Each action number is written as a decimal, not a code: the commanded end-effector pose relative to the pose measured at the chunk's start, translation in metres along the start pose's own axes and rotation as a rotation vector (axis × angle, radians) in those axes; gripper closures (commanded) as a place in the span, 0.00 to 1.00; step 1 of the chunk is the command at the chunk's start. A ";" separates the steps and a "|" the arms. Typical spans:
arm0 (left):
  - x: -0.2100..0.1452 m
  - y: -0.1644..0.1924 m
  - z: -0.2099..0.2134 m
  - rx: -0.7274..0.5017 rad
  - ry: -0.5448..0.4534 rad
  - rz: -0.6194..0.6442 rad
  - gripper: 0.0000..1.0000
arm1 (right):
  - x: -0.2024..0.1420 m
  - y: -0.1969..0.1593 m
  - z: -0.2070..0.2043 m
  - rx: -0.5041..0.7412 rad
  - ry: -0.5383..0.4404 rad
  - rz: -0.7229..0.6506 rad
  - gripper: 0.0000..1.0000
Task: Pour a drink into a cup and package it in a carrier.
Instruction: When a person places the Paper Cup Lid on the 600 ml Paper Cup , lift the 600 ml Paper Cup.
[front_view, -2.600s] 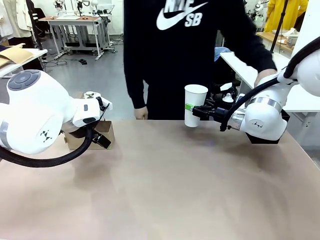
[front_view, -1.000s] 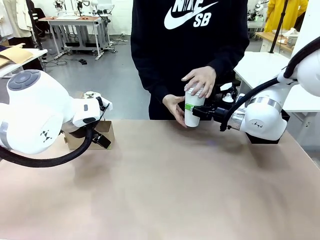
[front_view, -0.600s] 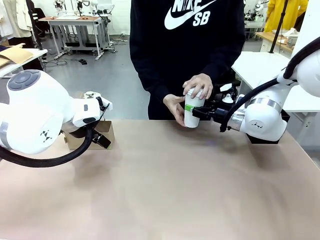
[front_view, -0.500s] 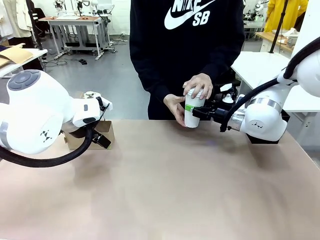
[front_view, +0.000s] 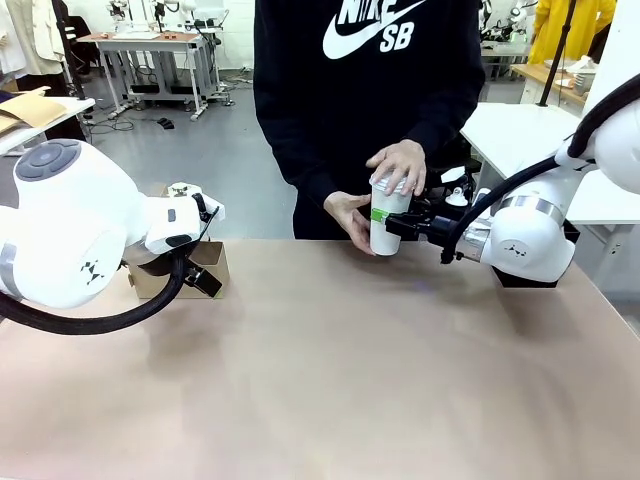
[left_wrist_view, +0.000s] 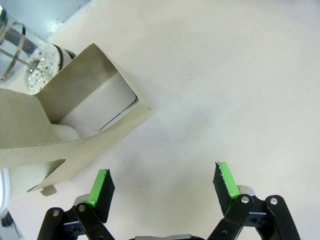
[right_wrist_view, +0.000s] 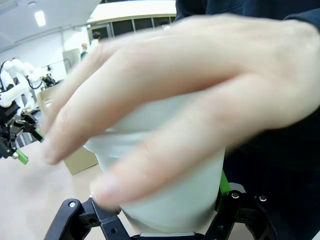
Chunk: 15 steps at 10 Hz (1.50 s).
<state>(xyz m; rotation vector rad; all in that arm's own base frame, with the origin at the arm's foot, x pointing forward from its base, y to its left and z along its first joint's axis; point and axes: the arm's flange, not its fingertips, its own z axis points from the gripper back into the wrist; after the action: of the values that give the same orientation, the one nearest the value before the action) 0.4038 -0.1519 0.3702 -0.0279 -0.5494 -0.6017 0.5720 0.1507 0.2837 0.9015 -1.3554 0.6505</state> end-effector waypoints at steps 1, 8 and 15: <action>0.000 0.000 0.000 -0.001 -0.001 0.001 0.00 | 0.005 0.002 -0.004 -0.003 -0.012 -0.001 0.20; 0.000 0.000 0.000 -0.001 -0.001 0.001 0.00 | 0.005 0.002 -0.004 -0.003 -0.012 -0.001 0.20; 0.000 0.000 0.000 -0.001 -0.001 0.001 0.00 | 0.005 0.002 -0.004 -0.003 -0.012 -0.001 0.20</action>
<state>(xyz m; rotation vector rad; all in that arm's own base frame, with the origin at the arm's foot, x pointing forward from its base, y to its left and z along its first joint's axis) 0.4038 -0.1519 0.3702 -0.0279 -0.5494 -0.6017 0.5718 0.1514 0.2837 0.9024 -1.3549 0.6514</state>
